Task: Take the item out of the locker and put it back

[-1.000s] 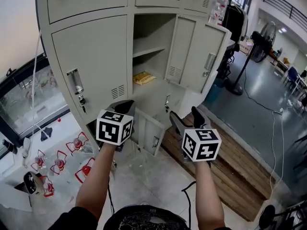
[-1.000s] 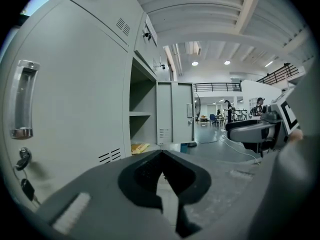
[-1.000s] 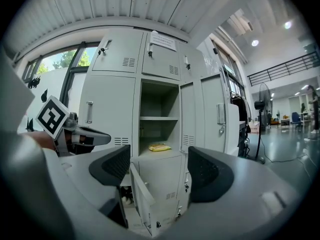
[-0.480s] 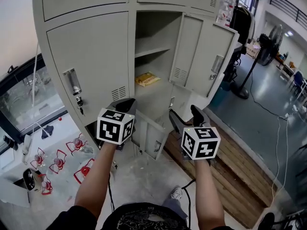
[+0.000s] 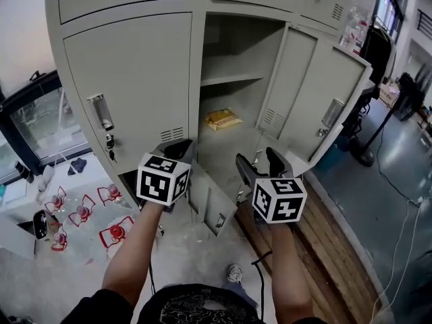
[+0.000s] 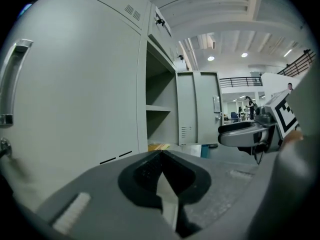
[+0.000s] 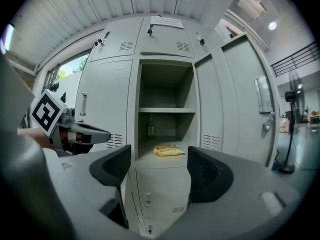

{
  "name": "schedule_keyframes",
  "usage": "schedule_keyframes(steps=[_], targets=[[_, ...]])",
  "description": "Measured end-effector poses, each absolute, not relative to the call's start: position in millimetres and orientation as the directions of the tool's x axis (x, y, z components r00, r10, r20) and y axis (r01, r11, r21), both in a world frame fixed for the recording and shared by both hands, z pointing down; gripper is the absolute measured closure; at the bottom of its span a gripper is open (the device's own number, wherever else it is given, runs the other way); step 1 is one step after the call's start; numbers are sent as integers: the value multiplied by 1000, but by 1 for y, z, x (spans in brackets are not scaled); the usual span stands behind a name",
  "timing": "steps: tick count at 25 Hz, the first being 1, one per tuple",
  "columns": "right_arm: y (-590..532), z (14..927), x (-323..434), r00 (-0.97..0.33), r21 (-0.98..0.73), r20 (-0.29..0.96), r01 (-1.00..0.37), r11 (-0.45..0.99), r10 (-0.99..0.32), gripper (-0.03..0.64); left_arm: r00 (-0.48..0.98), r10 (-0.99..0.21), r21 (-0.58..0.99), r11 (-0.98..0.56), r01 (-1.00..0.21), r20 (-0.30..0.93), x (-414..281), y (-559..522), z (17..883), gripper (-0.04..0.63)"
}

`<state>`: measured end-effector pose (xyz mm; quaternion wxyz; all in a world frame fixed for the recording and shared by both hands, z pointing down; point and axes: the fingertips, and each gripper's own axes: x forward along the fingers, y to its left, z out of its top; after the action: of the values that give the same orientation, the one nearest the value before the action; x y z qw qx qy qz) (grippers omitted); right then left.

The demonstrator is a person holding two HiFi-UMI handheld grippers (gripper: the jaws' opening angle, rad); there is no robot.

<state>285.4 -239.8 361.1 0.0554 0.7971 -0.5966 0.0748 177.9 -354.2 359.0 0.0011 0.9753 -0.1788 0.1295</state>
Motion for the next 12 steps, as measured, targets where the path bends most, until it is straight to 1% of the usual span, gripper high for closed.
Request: schedule_keyframes(steps=[7,12], targets=[[-279,365,310,143,3,216,-989,-146,-966,256,847,-462,-35,-882,-470,264,189,-372,358,592],[-311,372,312,31,15,245,-999,-28,-969,264,799,-538,-25,-833,-553,267,188,-384,358,592]])
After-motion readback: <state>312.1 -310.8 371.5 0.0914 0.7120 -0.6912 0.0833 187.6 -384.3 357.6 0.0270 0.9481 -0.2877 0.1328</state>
